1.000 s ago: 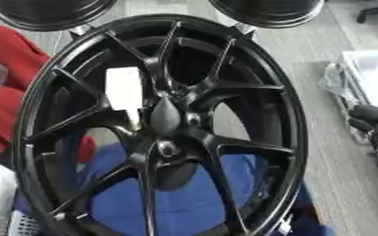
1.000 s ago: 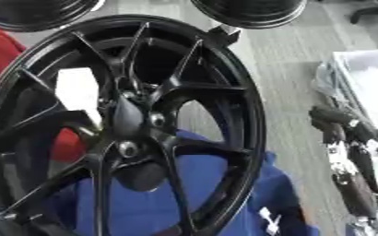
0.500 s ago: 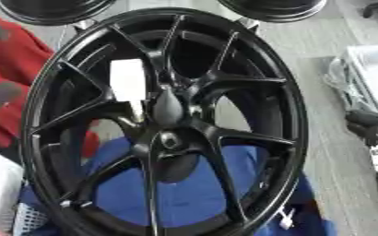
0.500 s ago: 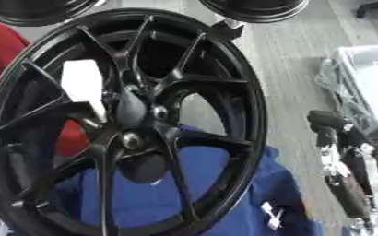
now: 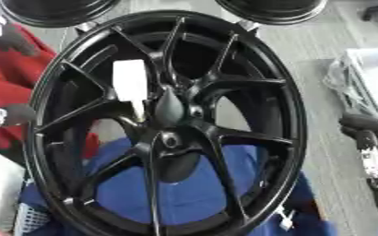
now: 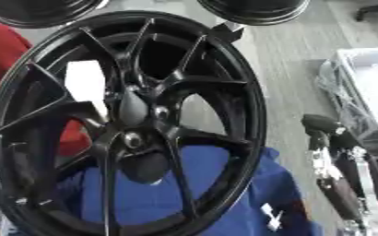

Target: Pull the pin out of the wheel hub.

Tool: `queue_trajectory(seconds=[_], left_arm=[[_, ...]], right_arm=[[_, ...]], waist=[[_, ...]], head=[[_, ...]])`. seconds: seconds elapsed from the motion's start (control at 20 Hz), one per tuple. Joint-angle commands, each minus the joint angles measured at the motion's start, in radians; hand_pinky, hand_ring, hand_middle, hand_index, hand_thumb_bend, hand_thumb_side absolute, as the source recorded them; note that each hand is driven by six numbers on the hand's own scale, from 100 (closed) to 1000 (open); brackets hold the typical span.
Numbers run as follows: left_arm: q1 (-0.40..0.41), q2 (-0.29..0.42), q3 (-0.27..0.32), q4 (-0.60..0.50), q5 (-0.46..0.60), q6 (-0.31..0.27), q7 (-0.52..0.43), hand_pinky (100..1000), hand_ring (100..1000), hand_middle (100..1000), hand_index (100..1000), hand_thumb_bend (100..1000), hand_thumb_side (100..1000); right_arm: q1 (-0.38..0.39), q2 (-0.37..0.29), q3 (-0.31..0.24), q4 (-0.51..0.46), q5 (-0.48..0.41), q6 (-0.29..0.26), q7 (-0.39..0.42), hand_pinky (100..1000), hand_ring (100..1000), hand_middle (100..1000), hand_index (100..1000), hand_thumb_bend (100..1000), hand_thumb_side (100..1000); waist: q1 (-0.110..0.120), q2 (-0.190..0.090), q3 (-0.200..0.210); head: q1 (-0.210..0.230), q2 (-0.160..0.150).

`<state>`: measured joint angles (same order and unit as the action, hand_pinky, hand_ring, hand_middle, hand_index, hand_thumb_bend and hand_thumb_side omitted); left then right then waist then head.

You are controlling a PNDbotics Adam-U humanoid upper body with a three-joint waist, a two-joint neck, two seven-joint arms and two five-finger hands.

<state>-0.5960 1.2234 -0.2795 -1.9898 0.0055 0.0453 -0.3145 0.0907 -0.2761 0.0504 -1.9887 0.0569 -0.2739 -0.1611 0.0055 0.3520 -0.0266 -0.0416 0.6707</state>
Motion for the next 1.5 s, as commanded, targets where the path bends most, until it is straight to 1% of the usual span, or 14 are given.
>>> queue_trajectory(seconds=[0.05, 0.15, 0.25, 0.35, 0.45, 0.55, 0.75, 0.85, 1.05, 1.3, 1.5], left_arm=[[-0.088, 0.019, -0.05, -0.01, 0.004, 0.051, -0.091, 759, 769, 667, 778, 566, 500], [-0.166, -0.015, -0.093, -0.01, -0.005, 0.103, -0.153, 771, 780, 676, 805, 570, 503], [-0.247, -0.058, -0.131, -0.01, -0.039, 0.157, -0.212, 782, 786, 689, 821, 573, 502], [-0.306, -0.097, -0.161, -0.007, -0.061, 0.206, -0.262, 782, 800, 711, 834, 583, 498], [-0.368, -0.148, -0.188, 0.013, -0.057, 0.252, -0.311, 776, 808, 716, 835, 591, 494], [-0.425, -0.197, -0.213, 0.05, -0.044, 0.289, -0.351, 777, 813, 721, 836, 598, 486], [-0.511, -0.285, -0.259, 0.131, -0.042, 0.338, -0.399, 774, 827, 734, 846, 635, 470], [-0.541, -0.32, -0.277, 0.163, -0.054, 0.354, -0.413, 778, 833, 741, 851, 649, 469], [-0.567, -0.362, -0.29, 0.208, -0.09, 0.367, -0.419, 786, 846, 754, 859, 659, 461], [-0.577, -0.395, -0.294, 0.263, -0.144, 0.367, -0.421, 809, 877, 790, 867, 659, 439], [-0.569, -0.401, -0.293, 0.298, -0.172, 0.355, -0.42, 822, 894, 808, 874, 660, 418]], right_arm=[[0.005, -0.021, 0.001, -0.011, 0.005, 0.003, 0.0, 853, 828, 761, 752, 100, 644], [0.008, -0.025, 0.001, -0.011, 0.004, 0.003, 0.001, 853, 828, 761, 752, 100, 644], [0.01, -0.027, 0.0, -0.011, 0.001, 0.004, 0.001, 853, 828, 761, 752, 100, 643], [0.008, -0.028, 0.0, -0.011, -0.003, 0.004, 0.003, 853, 828, 761, 752, 100, 646], [0.007, -0.024, 0.0, -0.011, -0.007, 0.01, 0.004, 853, 829, 762, 752, 100, 655], [0.007, -0.018, 0.0, -0.011, -0.008, 0.019, 0.005, 853, 828, 761, 752, 100, 658], [0.003, -0.014, 0.004, -0.011, -0.009, 0.019, 0.006, 852, 828, 761, 751, 100, 656], [0.001, -0.011, 0.007, -0.011, -0.009, 0.019, 0.007, 852, 828, 761, 751, 100, 658], [-0.005, -0.003, 0.011, -0.011, -0.008, 0.027, 0.009, 852, 828, 761, 750, 100, 667], [-0.013, 0.004, 0.017, -0.011, -0.009, 0.027, 0.013, 852, 828, 761, 750, 100, 671], [-0.018, 0.015, 0.018, -0.011, -0.004, 0.036, 0.013, 852, 828, 762, 750, 100, 680]], waist=[[0.005, -0.028, 0.004], [0.007, -0.033, 0.004], [0.008, -0.036, 0.004], [0.009, -0.037, 0.004], [0.008, -0.035, 0.004], [0.006, -0.033, 0.005], [0.0, -0.027, -0.001], [-0.002, -0.023, -0.003], [-0.005, -0.014, -0.007], [-0.009, -0.003, -0.013], [-0.011, 0.008, -0.017]], head=[[-0.008, 0.0], [-0.01, 0.001], [-0.013, 0.004], [-0.018, 0.005], [-0.026, 0.003], [-0.031, -0.001], [-0.028, -0.007], [-0.023, -0.009], [-0.007, -0.01], [0.006, -0.012], [0.01, -0.02]])
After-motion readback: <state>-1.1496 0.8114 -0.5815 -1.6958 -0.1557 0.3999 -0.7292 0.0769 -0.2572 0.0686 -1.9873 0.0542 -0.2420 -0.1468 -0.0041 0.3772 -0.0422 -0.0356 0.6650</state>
